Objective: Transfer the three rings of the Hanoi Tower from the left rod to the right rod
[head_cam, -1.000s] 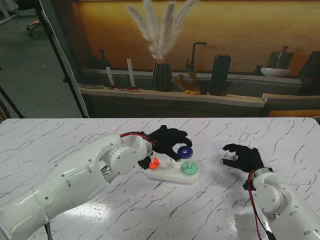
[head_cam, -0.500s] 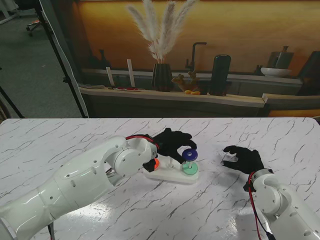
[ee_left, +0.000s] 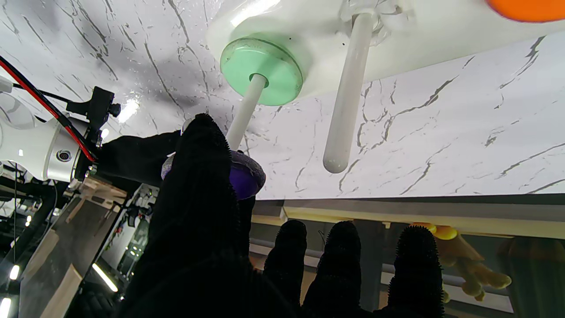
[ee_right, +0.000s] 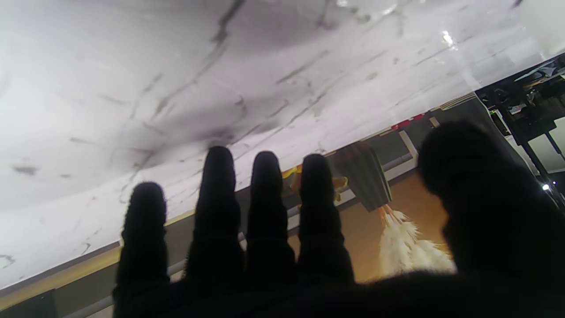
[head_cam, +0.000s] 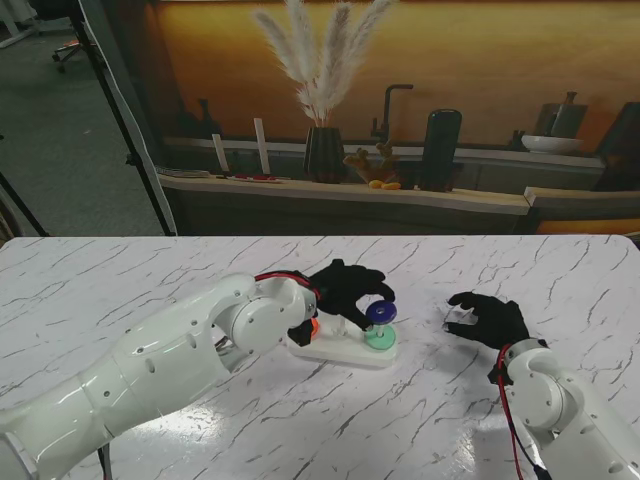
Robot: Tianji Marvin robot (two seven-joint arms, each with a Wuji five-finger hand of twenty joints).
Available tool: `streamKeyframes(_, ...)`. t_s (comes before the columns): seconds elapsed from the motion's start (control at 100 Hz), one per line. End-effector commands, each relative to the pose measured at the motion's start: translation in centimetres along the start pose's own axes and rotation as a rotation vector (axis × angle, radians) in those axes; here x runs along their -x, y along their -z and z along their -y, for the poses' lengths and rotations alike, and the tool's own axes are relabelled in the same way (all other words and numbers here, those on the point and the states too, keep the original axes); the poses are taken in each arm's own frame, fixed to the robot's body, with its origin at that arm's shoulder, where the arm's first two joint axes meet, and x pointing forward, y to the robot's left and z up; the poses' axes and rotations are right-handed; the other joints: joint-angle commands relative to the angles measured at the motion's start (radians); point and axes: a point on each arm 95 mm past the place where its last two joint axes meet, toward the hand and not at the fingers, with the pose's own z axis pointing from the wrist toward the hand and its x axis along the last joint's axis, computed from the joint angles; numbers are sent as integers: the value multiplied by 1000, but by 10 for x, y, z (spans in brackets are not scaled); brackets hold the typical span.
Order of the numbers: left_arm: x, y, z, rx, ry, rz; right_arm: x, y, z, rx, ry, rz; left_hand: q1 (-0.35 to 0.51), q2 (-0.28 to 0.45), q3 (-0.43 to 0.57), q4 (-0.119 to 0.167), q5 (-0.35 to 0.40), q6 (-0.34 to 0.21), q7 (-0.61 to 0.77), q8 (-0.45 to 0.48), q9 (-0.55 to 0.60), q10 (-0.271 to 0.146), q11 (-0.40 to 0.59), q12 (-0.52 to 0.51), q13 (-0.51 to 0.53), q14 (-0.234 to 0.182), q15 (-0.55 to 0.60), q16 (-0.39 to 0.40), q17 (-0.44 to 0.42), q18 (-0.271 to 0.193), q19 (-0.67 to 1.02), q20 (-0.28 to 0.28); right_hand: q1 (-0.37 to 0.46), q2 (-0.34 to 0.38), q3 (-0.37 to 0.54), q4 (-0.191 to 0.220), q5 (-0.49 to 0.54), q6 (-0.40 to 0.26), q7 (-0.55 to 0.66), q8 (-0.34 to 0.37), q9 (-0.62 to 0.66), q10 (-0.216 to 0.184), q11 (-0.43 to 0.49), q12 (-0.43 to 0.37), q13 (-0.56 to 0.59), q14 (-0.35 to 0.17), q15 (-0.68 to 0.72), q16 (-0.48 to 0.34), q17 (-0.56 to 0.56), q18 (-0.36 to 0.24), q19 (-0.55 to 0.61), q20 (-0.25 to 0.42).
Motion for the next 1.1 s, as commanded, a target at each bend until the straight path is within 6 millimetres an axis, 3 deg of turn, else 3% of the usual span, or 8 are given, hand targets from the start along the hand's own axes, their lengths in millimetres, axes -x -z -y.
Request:
streamKeyframes(0.0,-2,-2,-6,25,2,-14,0,3,7,-14,-5,4,73,79,48,2,89,-80,129,51,15,-4,1,7,20,3,0,13,-4,27,32,-8,9,-14,21,33,22,7,15,13,16,-1,14,4,15,2,20,8,-13,99,19,5)
streamKeyframes(1.09,0,-4,-10,47,-12,-11,4,2,9,-16,-8,9,77,73,50,5,82,-63,121,47,16,-7,4,9,26,1,5,15,3,30,47,-2,10,-17,24,33,21,8,16,13,16,-1,16,4,16,0,21,7,-13,100,20,4)
